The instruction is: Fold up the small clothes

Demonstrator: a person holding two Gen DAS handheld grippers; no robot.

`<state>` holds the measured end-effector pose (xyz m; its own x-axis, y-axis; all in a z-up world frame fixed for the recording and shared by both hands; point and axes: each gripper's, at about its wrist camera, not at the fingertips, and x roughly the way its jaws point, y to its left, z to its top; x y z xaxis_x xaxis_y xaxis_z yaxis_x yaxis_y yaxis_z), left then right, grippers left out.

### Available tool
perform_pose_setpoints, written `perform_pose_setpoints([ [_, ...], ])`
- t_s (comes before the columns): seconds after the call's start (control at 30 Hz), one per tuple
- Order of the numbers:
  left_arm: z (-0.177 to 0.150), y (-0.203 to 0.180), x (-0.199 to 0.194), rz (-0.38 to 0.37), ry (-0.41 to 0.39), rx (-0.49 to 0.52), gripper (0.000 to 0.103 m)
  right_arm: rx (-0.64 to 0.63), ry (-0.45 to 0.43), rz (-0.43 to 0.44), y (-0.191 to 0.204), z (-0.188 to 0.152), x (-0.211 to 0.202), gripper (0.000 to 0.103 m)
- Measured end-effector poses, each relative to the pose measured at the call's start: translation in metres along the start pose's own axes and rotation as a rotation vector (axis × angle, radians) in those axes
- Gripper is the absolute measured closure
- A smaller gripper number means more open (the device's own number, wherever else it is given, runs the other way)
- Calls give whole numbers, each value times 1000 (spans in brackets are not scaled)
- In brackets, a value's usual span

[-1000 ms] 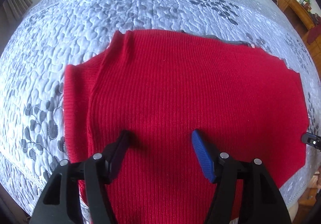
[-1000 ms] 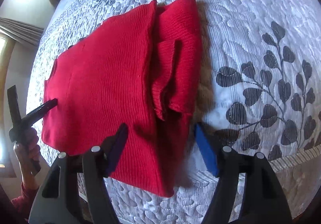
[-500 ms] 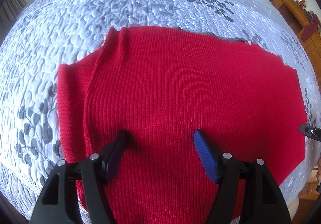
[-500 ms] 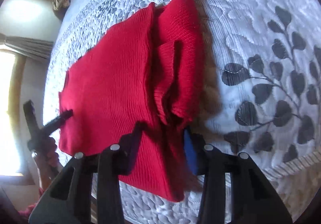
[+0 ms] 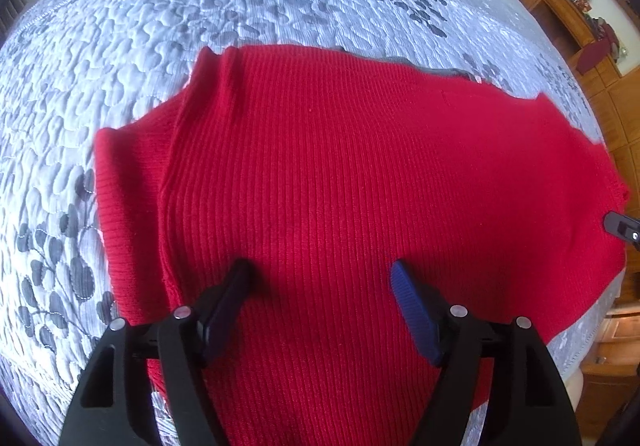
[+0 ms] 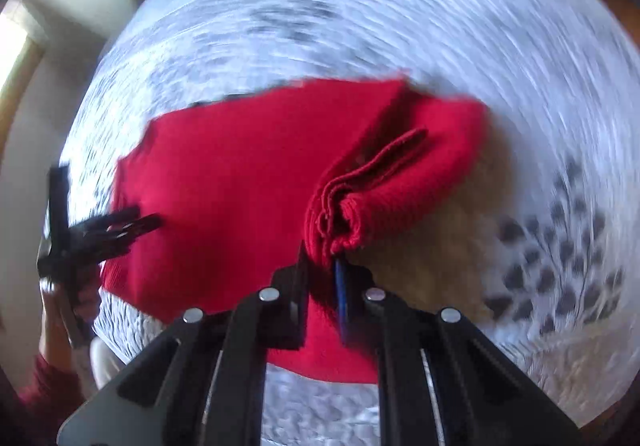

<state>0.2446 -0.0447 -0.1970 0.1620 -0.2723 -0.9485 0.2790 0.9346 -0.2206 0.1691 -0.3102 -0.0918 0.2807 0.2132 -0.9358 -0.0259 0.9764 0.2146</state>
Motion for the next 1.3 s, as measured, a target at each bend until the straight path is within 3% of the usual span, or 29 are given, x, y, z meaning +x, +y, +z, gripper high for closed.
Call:
perform_pose_setpoints([
  [0.1,0,3,-1,-26,-1,-17,28,-152,7,17,56,6,15,90],
  [0.2,-1,4,-1,-36,-1,-25,27,-233,65,41,90,2,36,70],
  [0.23,-1,4,-1,-35,-2,-25,27,-237,67,52,93,0,37,64],
  [0.3,-2,3,0,-32,-3,-19,26,-245,32,65,93,-7,27,64],
  [0.37,-2,1,1,-31,-6,-9,22,-230,2,74,85,-13,14,48],
  [0.43,-3,-2,3,-21,-8,3,20,-216,-18,86,71,-22,-1,41],
  [0.6,1,-8,7,4,5,0,19,-257,50,61,69,-54,11,41],
  [0.8,2,2,-6,-38,56,-115,19,-319,67,64,92,-77,40,44],
  [0.9,-1,9,-12,-67,75,-169,19,-390,66,-28,104,-79,56,44],
  [0.93,-2,11,-14,-77,83,-186,19,-399,72,-45,104,-79,60,48],
  [0.97,-2,12,-15,-86,86,-195,19,-398,79,-58,102,-78,64,61],
  [1.0,-2,12,-17,-93,87,-202,19,-393,88,-72,99,-77,68,65],
  [1.03,-2,12,-20,-102,85,-209,19,-380,95,-64,94,-76,70,73],
  [1.07,-3,11,-22,-113,84,-214,19,-367,94,-56,91,-75,69,88],
  [1.13,-2,7,-28,-152,80,-220,19,-320,89,-14,79,-70,62,90],
  [1.3,9,-13,-30,-290,94,-217,19,-149,10,227,47,-55,17,91],
])
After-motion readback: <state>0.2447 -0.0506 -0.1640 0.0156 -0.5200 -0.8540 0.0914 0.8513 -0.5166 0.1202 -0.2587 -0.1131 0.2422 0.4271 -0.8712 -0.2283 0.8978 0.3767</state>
